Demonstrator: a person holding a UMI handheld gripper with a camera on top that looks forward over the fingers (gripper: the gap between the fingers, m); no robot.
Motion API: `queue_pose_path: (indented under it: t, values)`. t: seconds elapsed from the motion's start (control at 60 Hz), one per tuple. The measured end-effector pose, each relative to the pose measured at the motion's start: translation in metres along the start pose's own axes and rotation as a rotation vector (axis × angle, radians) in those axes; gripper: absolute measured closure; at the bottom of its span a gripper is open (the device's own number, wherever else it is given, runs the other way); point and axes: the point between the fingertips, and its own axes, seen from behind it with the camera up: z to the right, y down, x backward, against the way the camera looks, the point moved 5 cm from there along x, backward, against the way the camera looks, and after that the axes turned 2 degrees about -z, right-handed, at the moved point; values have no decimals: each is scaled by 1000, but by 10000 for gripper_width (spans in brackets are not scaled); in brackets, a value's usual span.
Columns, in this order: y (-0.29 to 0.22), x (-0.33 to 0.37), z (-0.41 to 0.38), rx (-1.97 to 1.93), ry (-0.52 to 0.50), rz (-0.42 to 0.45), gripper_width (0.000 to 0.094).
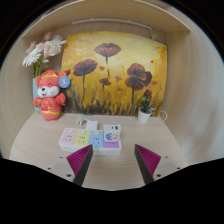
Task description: Unplug charger
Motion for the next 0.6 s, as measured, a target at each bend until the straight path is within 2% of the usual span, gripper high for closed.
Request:
queue_pose_path:
  t: [0.033,0.067,0.133,0.2,0.217,0.233,0.417,0.567,0.583,0.6]
  values:
    - [-7,-8,2,-2,2,11,111]
    - [-13,-16,2,-9,-2,24,181]
    - [-31,-49,3,-12,-14,47,355]
    - [-31,-59,-2,-4,-35,27,519]
    - [-29,-61,-4,-3,-49,19,591]
    - [-29,-61,-5,-3,-59,8,610]
    - [-31,-63,-6,-45,-66,25,677]
    - [-39,-68,-3,-99,-88,-61,734]
    - [-53,-62,-2,-129,-98,-49,733]
    - [-72,-57,2,-162,-107,5,733]
